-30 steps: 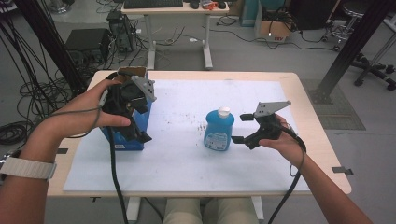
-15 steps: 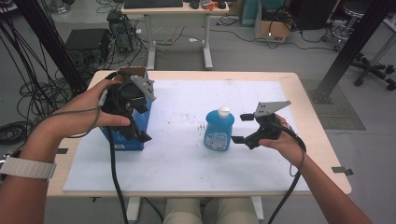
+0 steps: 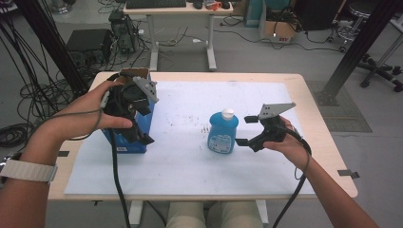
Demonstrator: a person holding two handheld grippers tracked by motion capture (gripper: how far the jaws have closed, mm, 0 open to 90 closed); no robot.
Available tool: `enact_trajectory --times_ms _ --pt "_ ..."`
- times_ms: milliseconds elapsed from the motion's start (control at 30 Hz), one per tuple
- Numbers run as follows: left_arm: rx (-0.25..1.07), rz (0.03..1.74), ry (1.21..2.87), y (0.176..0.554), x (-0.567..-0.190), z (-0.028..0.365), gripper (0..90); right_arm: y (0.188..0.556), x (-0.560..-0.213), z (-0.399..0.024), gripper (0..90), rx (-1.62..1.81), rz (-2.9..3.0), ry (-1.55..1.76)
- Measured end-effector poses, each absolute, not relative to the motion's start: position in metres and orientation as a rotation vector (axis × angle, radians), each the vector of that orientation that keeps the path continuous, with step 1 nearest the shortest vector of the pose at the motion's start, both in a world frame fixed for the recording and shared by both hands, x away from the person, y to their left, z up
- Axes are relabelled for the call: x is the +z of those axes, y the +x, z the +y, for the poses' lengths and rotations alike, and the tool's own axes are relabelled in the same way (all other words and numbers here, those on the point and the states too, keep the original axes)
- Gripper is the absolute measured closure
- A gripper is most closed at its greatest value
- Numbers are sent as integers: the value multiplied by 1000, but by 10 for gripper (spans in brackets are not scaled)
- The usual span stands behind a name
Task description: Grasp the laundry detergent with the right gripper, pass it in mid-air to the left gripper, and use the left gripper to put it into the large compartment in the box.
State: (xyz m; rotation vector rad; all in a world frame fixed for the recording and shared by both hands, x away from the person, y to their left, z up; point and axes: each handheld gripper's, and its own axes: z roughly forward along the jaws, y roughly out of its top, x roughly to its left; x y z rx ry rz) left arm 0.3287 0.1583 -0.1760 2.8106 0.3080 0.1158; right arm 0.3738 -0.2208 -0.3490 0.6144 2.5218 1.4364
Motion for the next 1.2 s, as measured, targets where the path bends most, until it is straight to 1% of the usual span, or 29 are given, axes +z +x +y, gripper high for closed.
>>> enact_trajectory --times_ms 167,1200 --pt "118 327 2799 328 -177 158 108 374 -349 -221 52 1437 2523 613" --pt "126 309 2813 329 -174 159 108 374 -349 -221 56 1447 2519 611"
